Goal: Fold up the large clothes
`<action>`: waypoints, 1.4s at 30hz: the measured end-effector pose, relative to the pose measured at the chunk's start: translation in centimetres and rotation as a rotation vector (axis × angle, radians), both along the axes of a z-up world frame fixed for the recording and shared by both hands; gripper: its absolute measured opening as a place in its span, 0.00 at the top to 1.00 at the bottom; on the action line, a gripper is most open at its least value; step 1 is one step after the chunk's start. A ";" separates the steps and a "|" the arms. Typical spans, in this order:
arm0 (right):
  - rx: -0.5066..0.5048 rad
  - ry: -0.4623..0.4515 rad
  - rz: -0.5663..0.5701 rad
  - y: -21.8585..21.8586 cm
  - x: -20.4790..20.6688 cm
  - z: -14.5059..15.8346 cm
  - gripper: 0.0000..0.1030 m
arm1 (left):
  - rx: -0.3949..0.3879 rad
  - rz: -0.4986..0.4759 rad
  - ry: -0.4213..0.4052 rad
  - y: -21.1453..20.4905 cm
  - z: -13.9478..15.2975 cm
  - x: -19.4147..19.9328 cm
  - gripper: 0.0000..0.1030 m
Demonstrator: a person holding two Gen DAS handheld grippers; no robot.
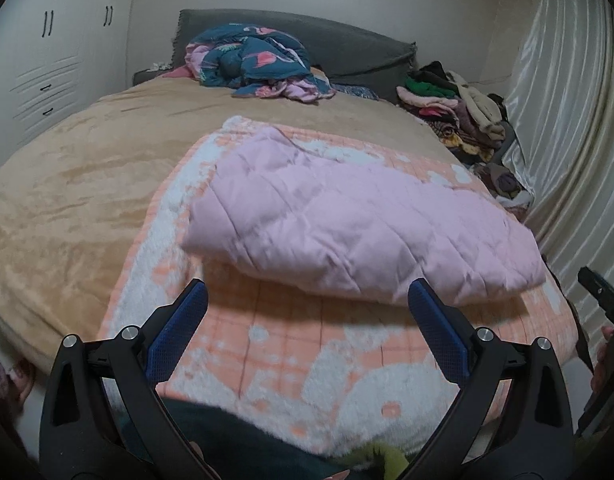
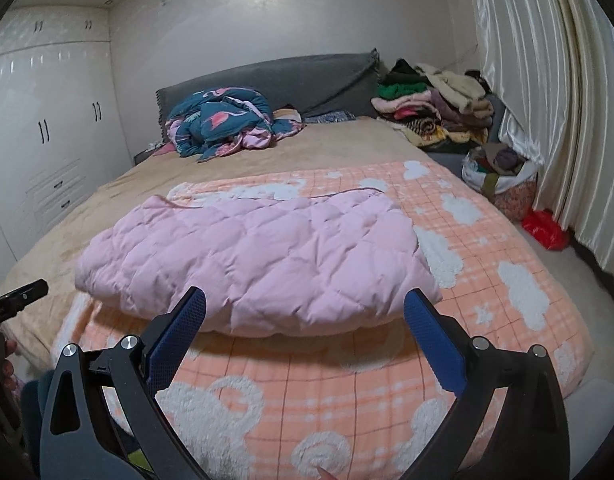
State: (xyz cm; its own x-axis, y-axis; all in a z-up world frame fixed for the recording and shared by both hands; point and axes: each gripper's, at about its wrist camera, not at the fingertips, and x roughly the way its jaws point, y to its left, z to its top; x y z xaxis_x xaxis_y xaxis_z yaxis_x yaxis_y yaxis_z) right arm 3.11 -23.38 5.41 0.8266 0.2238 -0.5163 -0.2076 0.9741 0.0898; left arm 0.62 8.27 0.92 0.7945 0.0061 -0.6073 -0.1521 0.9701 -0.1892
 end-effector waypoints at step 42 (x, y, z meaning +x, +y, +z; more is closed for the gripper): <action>-0.004 0.062 0.070 4.2 -2.5 -2.8 0.04 | 0.025 -0.047 0.028 -2.8 -1.5 -0.7 0.09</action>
